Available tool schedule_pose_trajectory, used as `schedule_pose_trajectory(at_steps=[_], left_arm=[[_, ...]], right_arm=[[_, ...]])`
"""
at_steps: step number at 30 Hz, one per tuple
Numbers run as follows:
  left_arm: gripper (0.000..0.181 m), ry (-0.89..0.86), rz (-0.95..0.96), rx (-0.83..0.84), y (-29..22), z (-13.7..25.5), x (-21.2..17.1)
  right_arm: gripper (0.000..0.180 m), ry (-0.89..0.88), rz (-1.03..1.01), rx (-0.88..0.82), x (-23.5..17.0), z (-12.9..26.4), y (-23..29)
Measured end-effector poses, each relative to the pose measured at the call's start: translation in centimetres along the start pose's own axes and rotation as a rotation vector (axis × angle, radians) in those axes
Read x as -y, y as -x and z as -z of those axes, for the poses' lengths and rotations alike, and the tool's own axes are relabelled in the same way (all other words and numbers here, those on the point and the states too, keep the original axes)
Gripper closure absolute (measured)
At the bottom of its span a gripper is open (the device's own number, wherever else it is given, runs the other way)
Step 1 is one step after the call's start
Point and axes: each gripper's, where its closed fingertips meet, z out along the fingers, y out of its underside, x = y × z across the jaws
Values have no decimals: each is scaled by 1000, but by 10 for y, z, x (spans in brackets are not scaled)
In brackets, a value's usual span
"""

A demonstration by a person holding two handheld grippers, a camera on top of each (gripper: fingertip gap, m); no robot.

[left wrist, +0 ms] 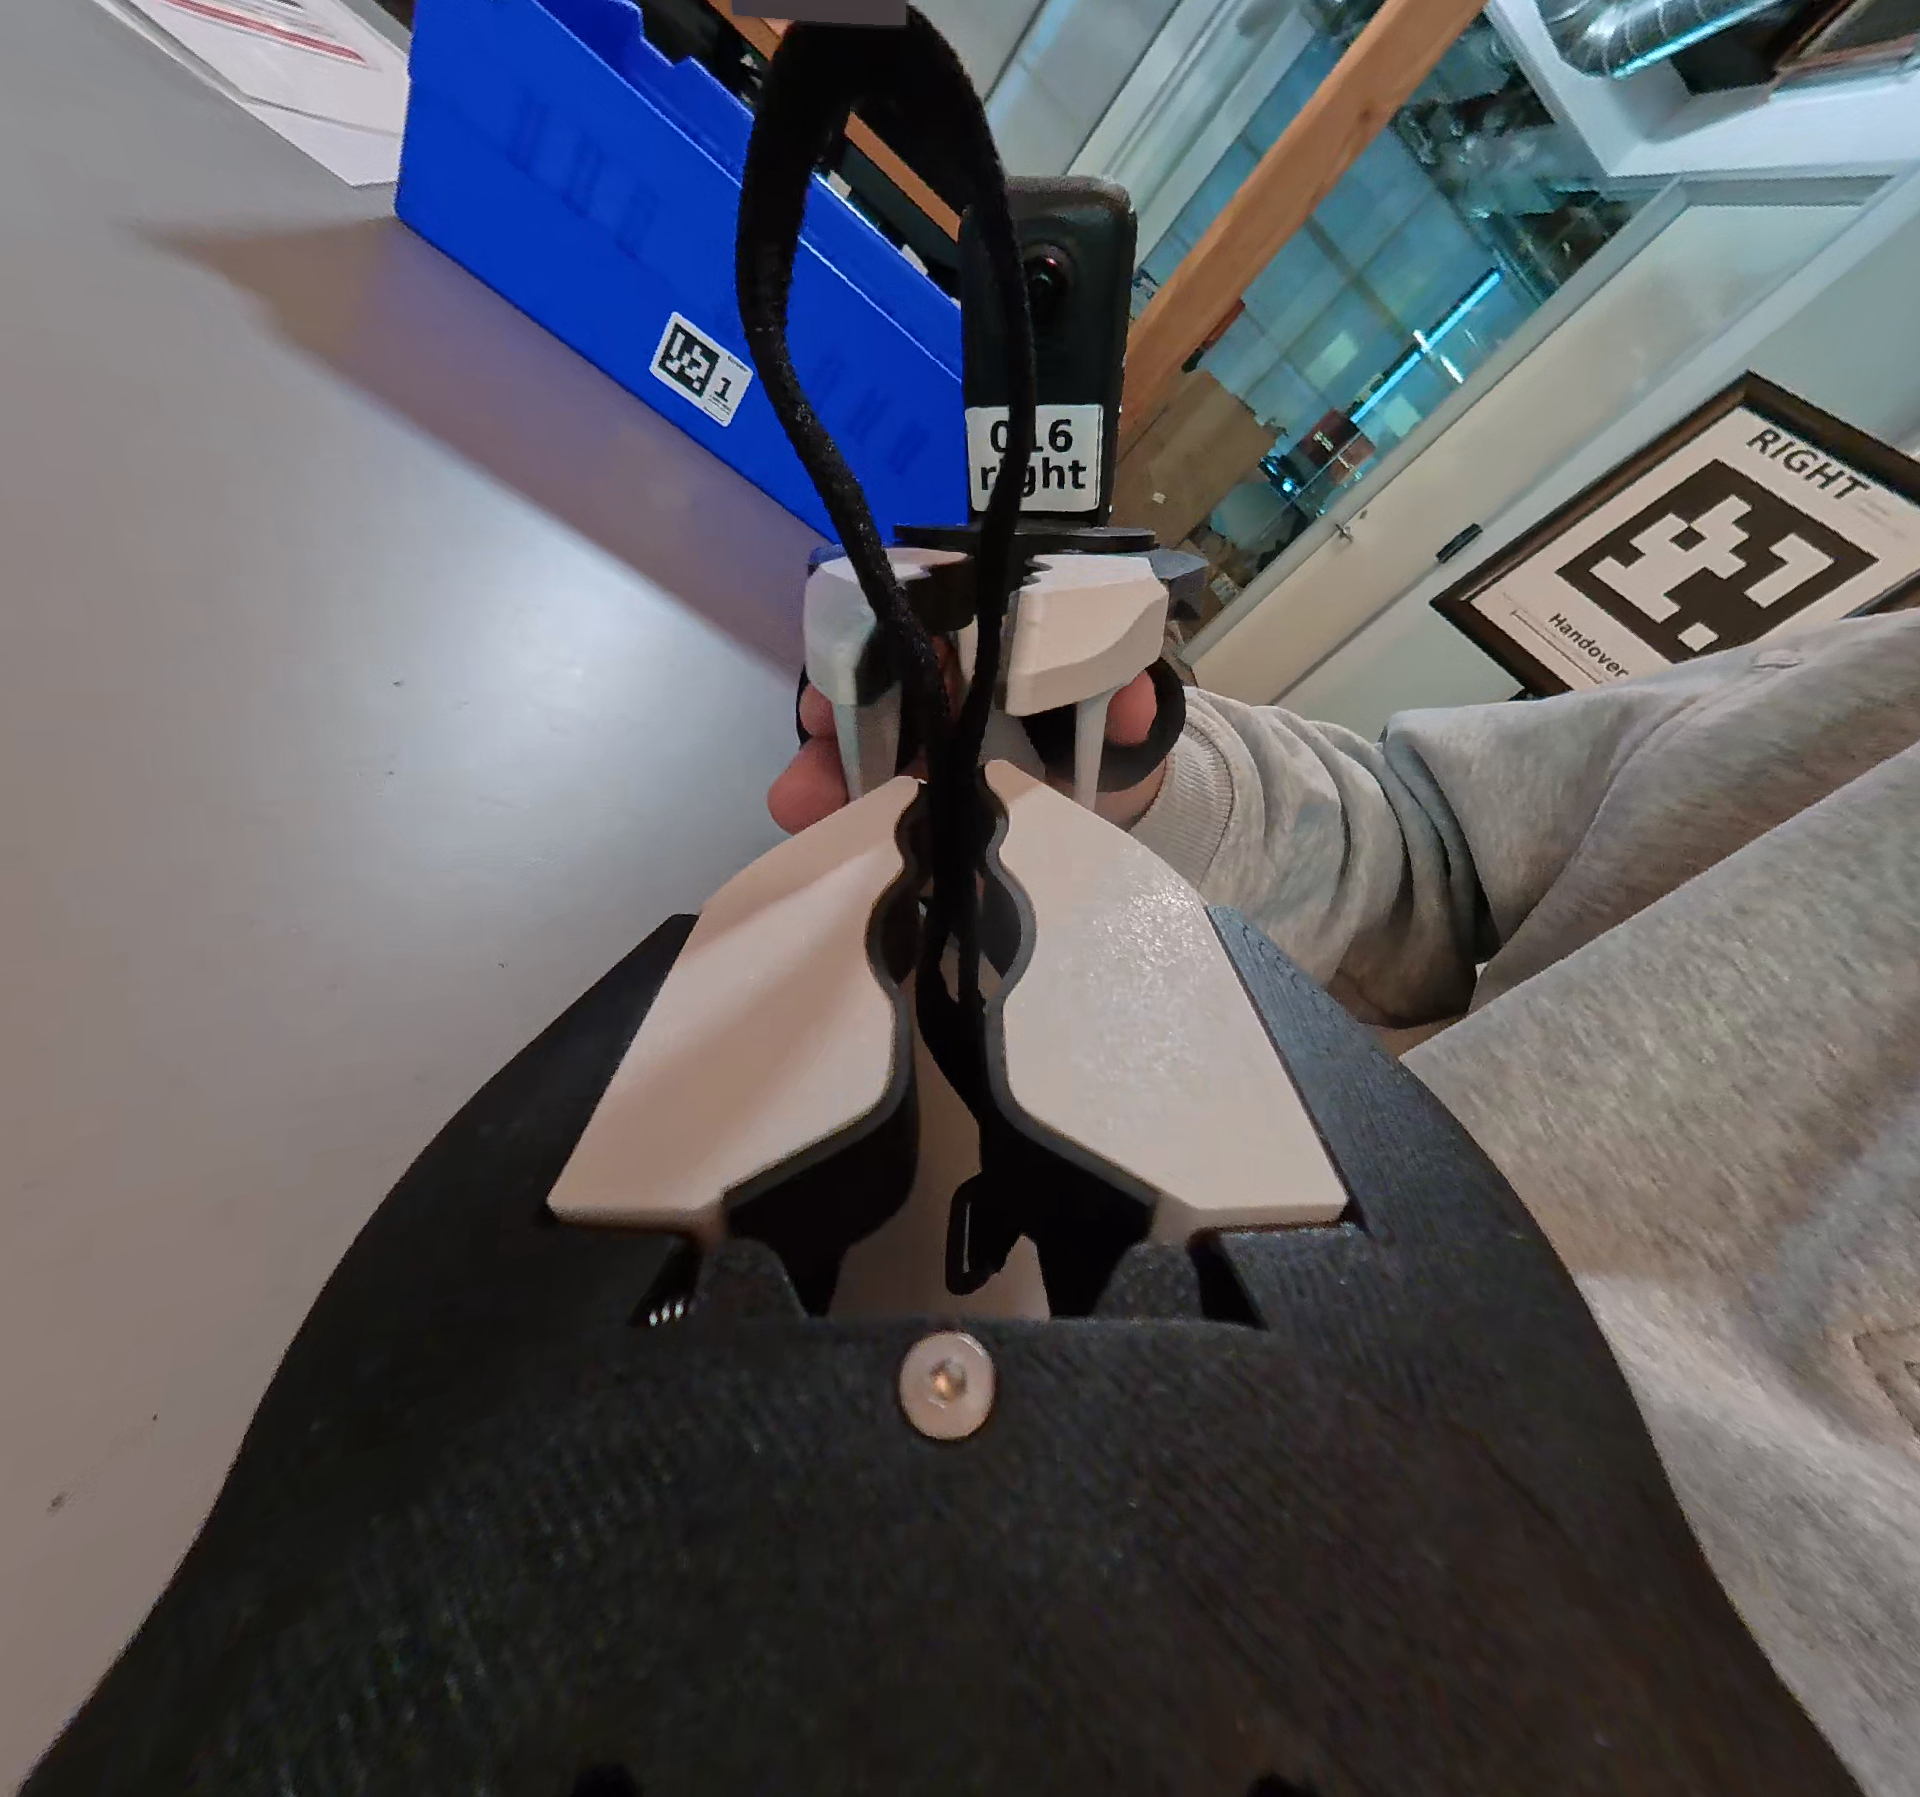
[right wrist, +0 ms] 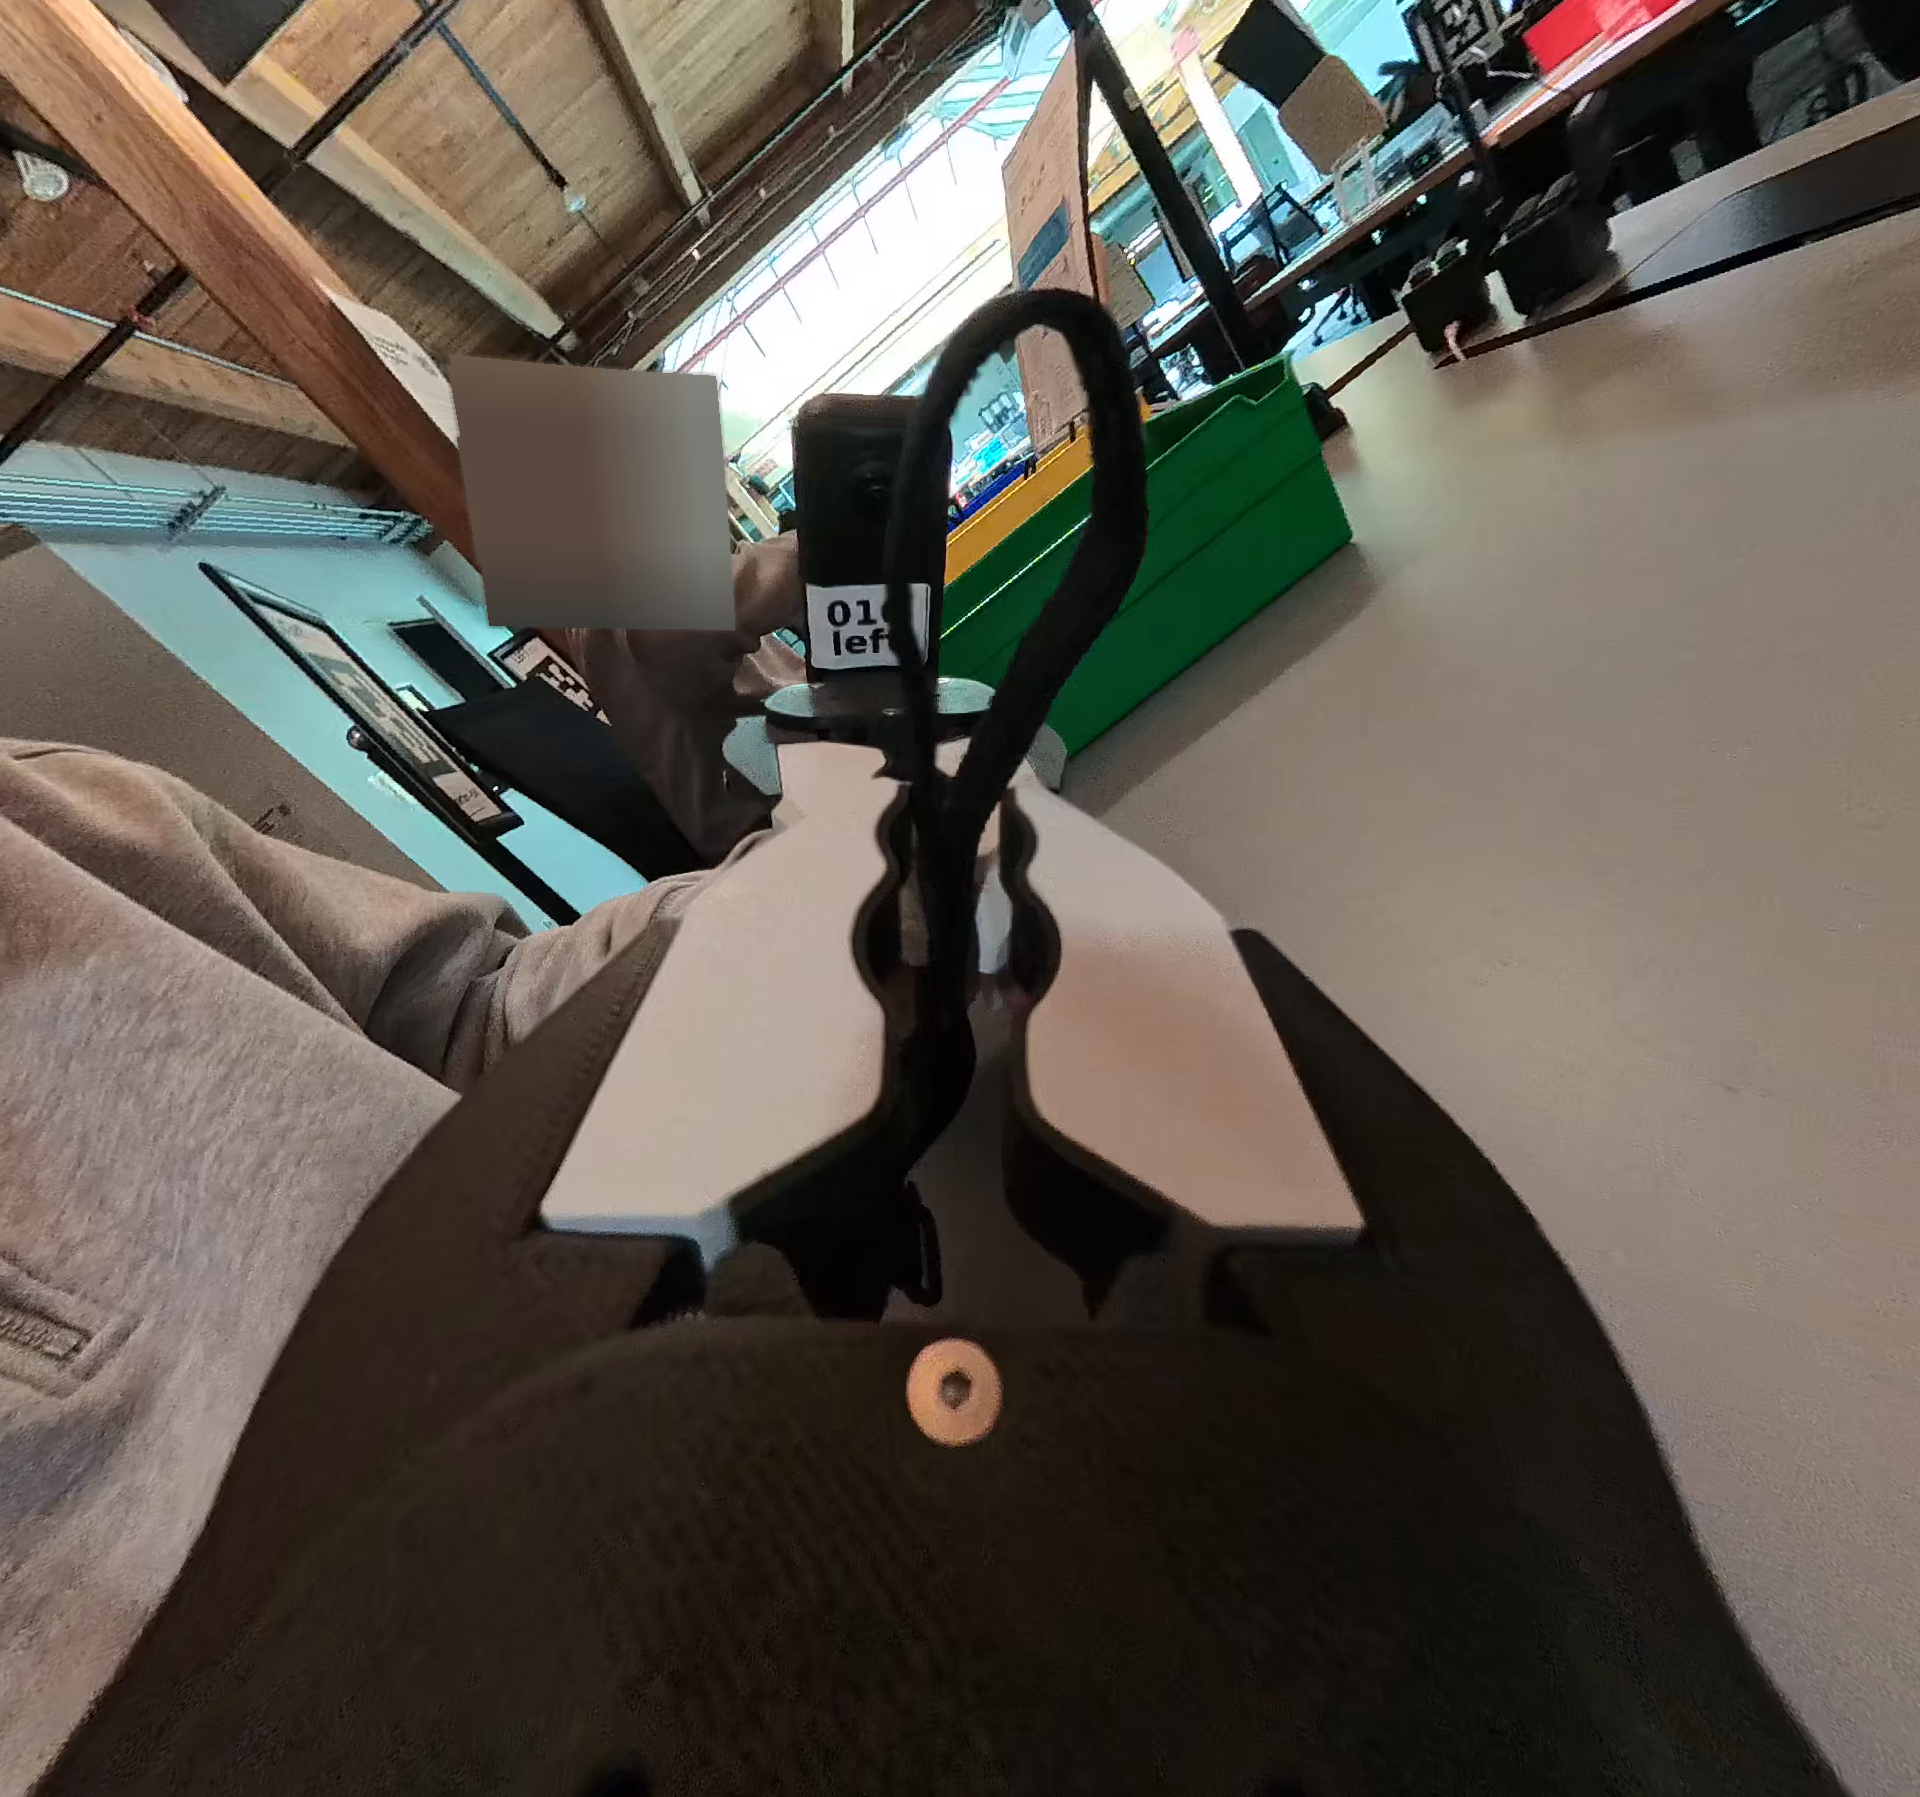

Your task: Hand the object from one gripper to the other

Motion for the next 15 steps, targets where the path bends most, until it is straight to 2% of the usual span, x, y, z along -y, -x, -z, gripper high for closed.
schedule_pose_trajectory(at_steps=[3, 11, 15], left_arm=[[174, 2, 0, 5, 0, -1, -1], [150, -49, 49, -15, 1, 1, 6], [145, 5, 66, -19, 4, -1, -4]], right_arm=[[172, 2, 14, 8, 0, 1, 2], [173, -43, 59, -16, 10, 7, 2], [173, -94, 41, -1, 19, 13, 2]])
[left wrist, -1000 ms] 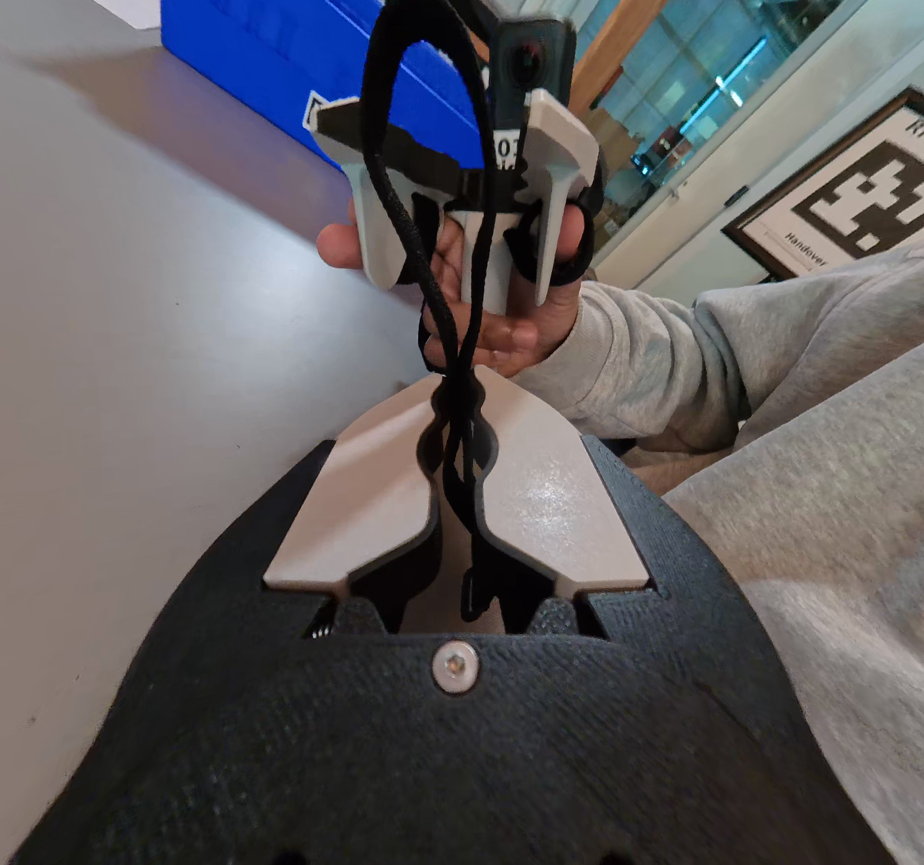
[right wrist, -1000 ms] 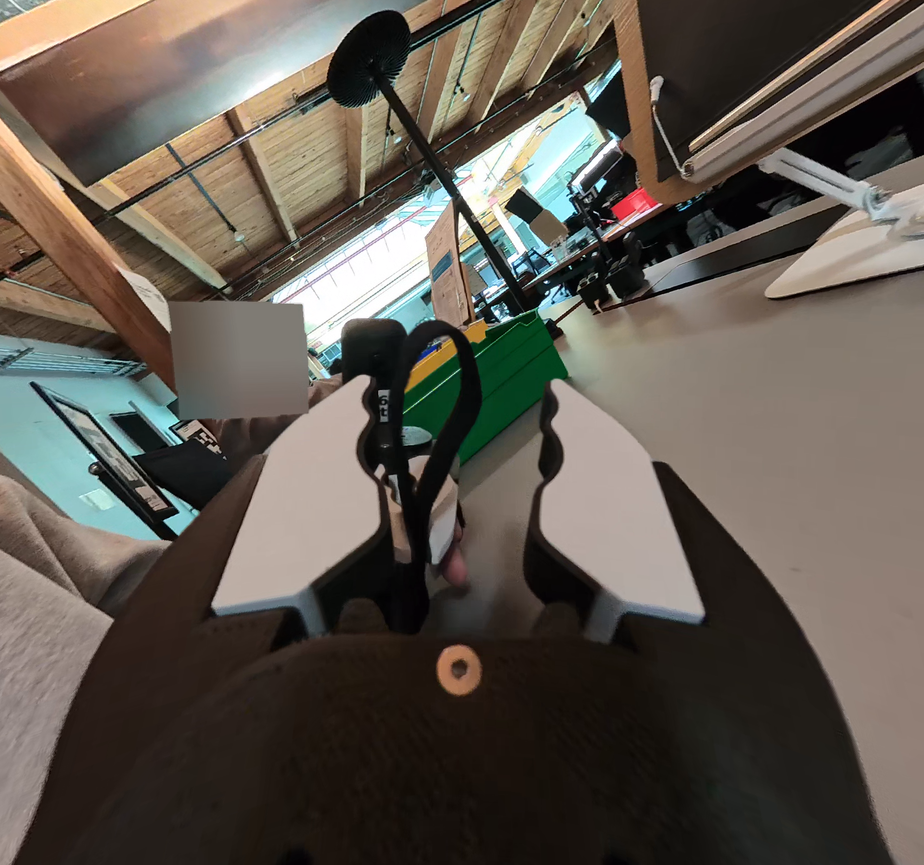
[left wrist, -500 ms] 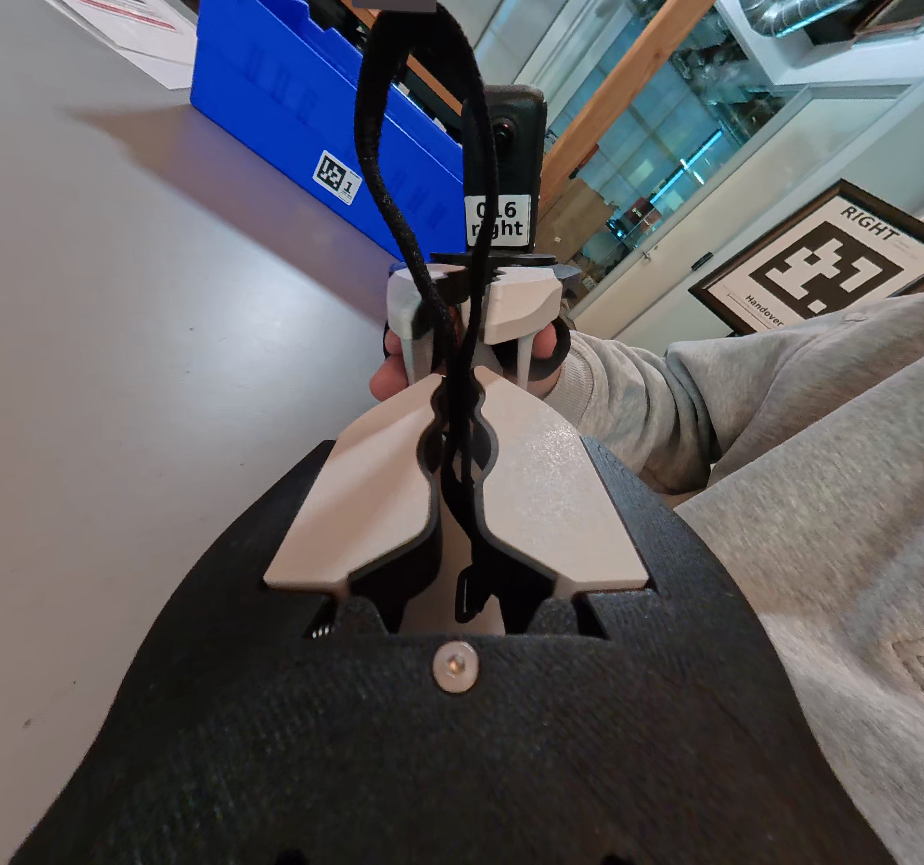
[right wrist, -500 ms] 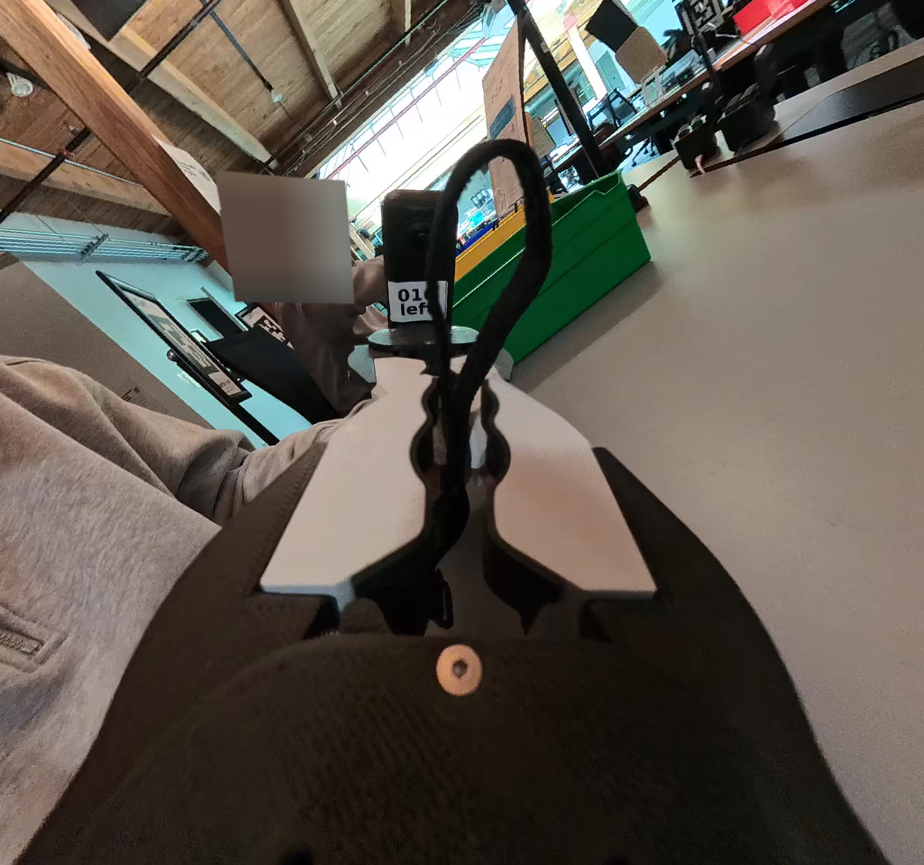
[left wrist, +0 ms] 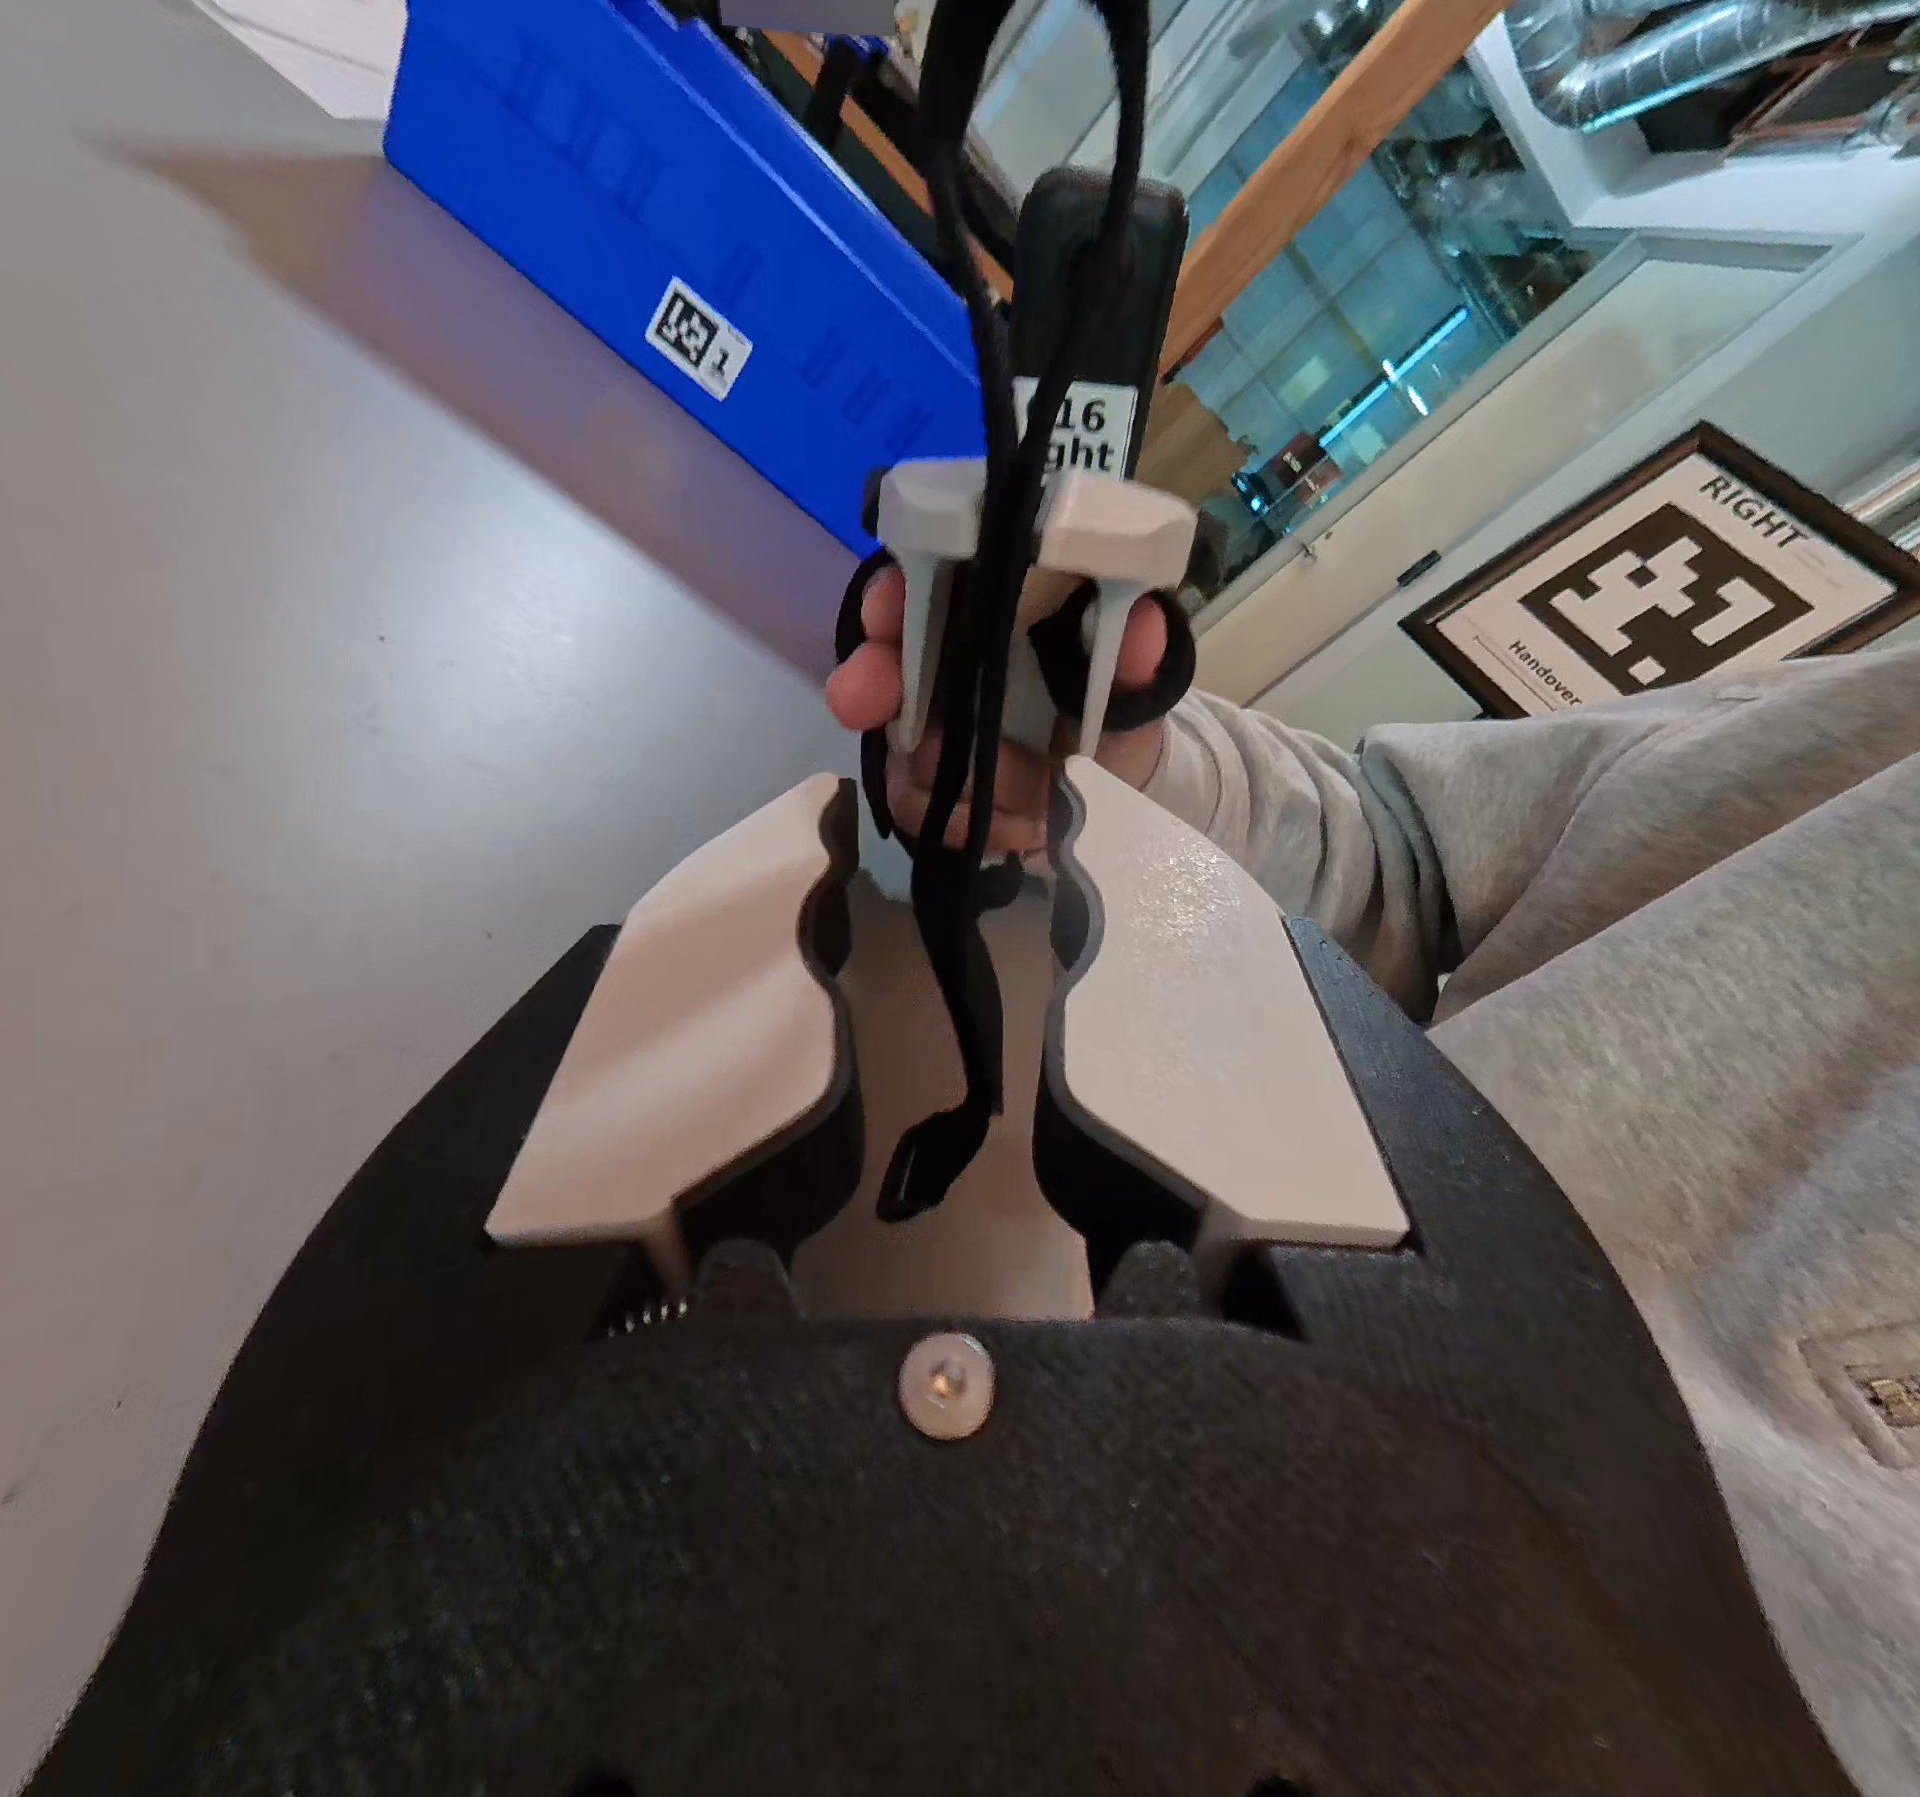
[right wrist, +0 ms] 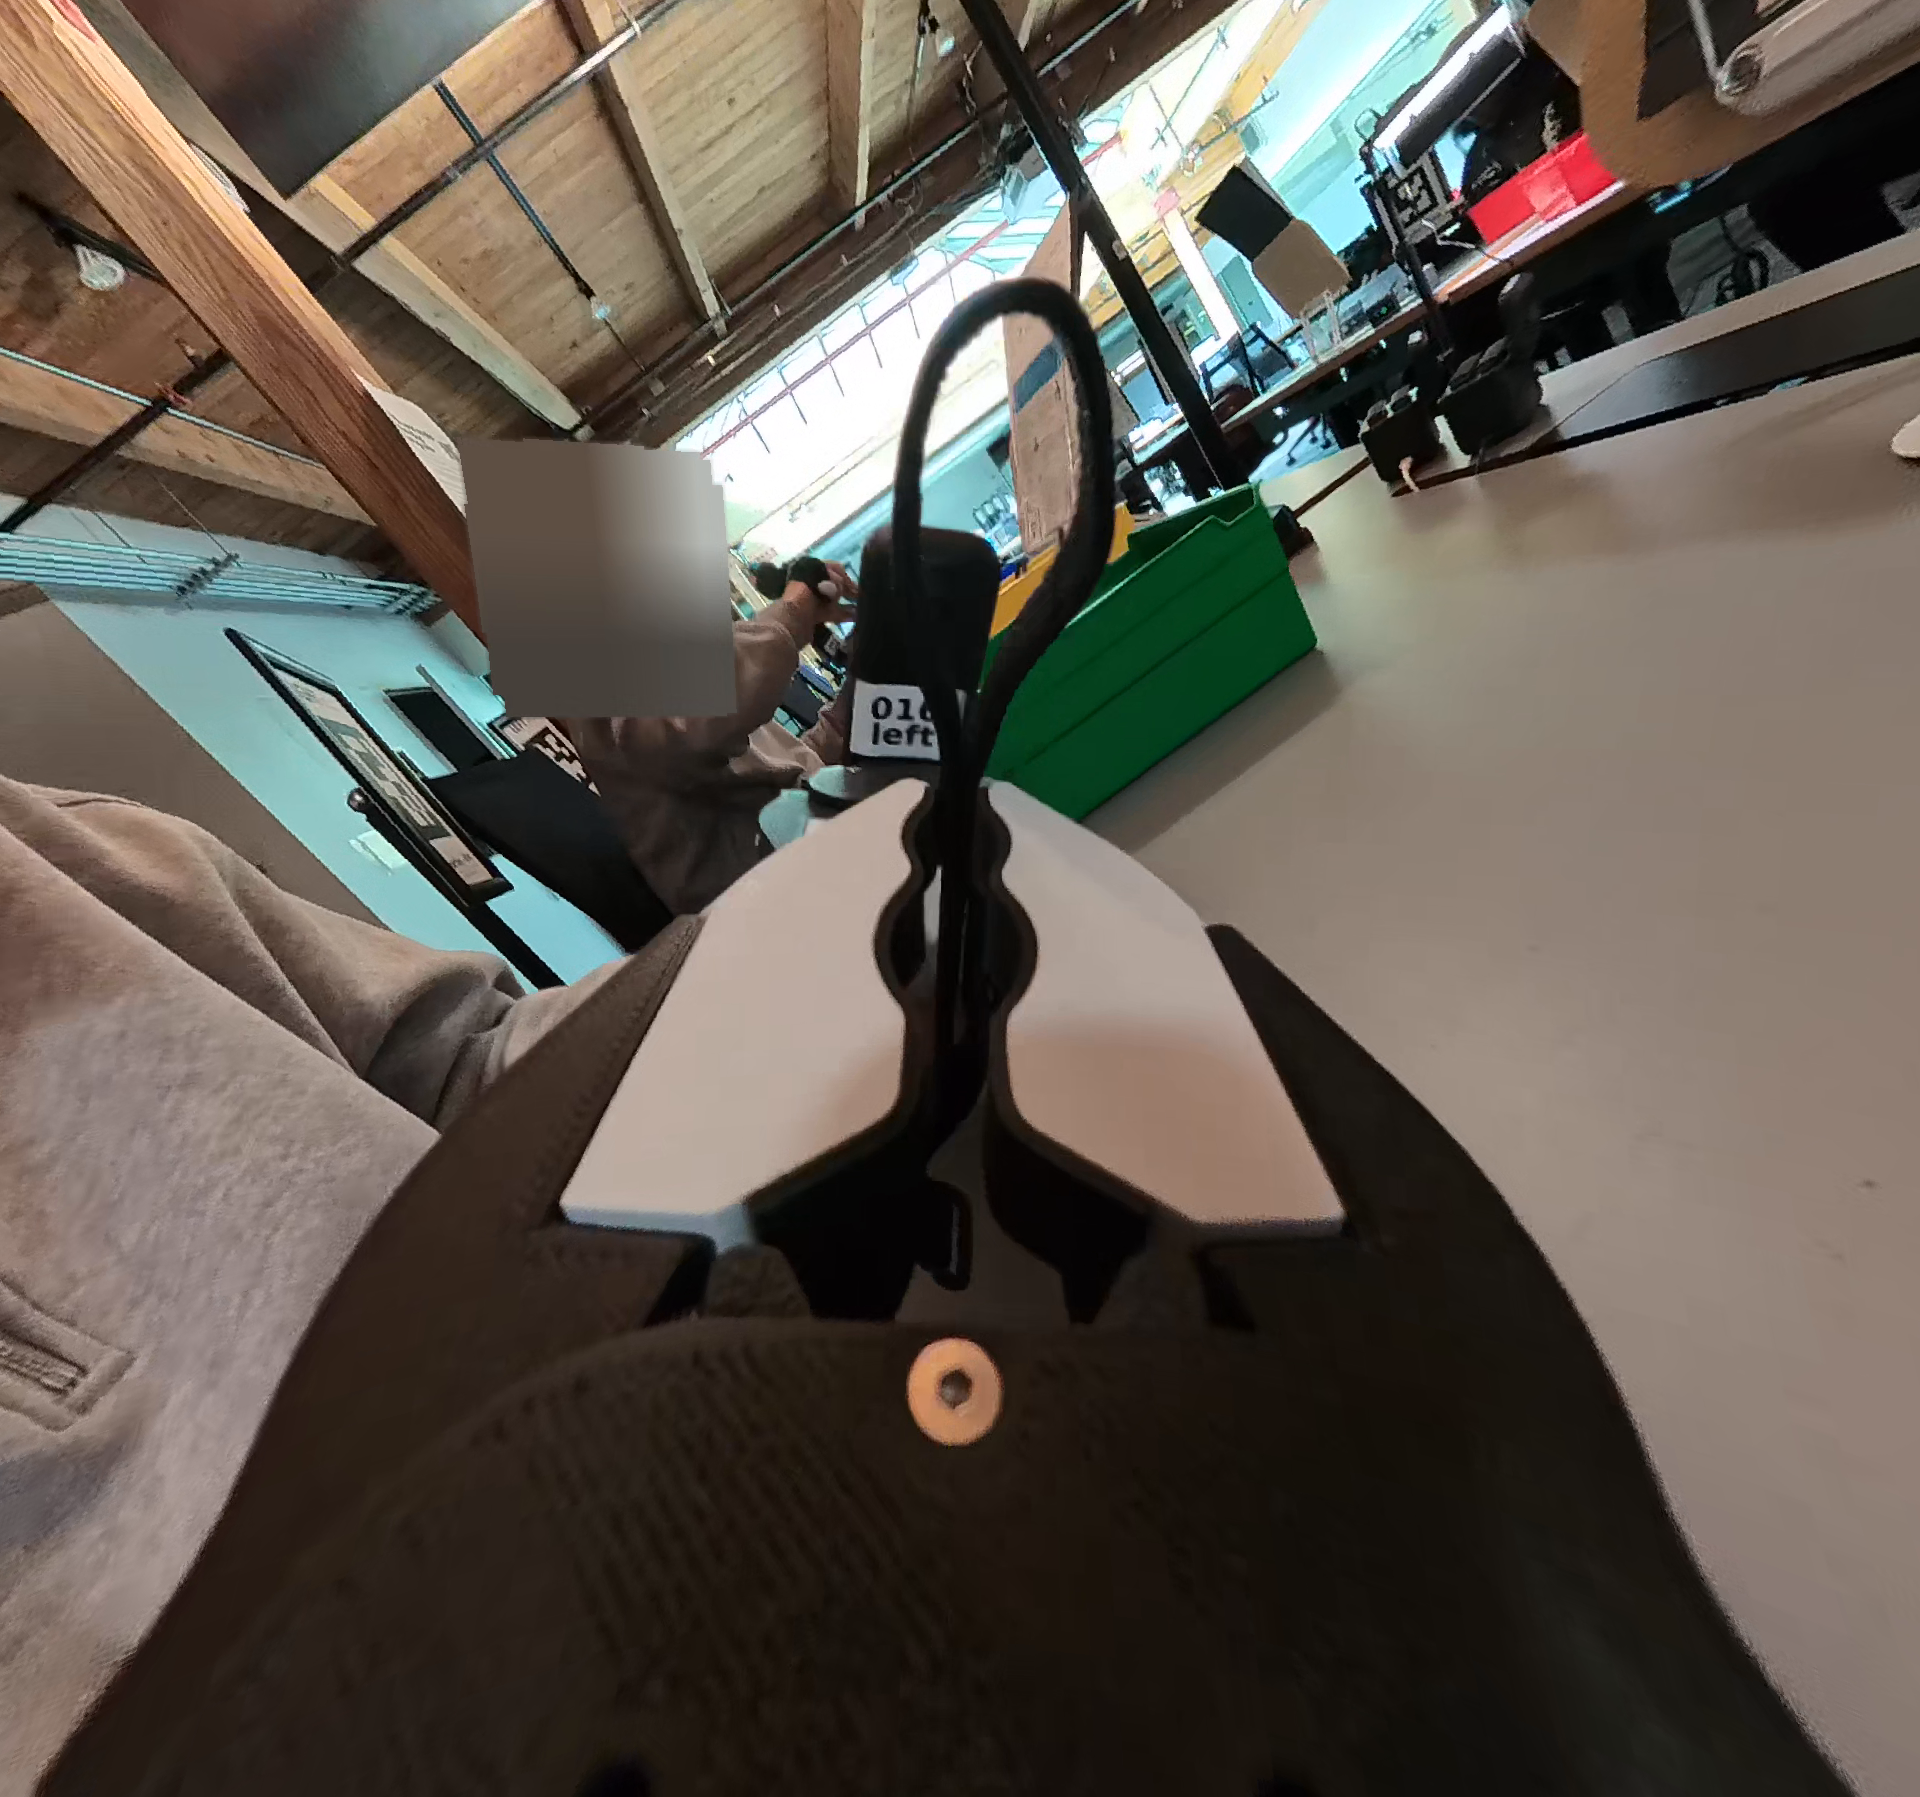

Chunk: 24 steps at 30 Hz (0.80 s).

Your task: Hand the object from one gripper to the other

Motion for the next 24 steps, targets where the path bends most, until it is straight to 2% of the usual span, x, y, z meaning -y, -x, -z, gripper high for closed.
schedule_pose_trajectory(at_steps=[11, 16, 19, 21, 24], left_arm=[[146, 162, 65, -104, -11, -13, -31], [155, 179, 69, -105, -11, -12, -33], [172, 167, 81, -105, -10, -10, -31], [176, 172, 69, -87, -8, -10, -31], [176, 174, 46, -62, -5, -10, -31]], right_arm=[[173, -62, -6, 11, 12, 7, 1], [173, -86, -25, 13, 17, 11, -1], [173, -92, -42, 20, 17, 11, -2], [173, -91, -38, 17, 17, 10, -2], [158, -95, -19, -10, 17, 9, -4]])
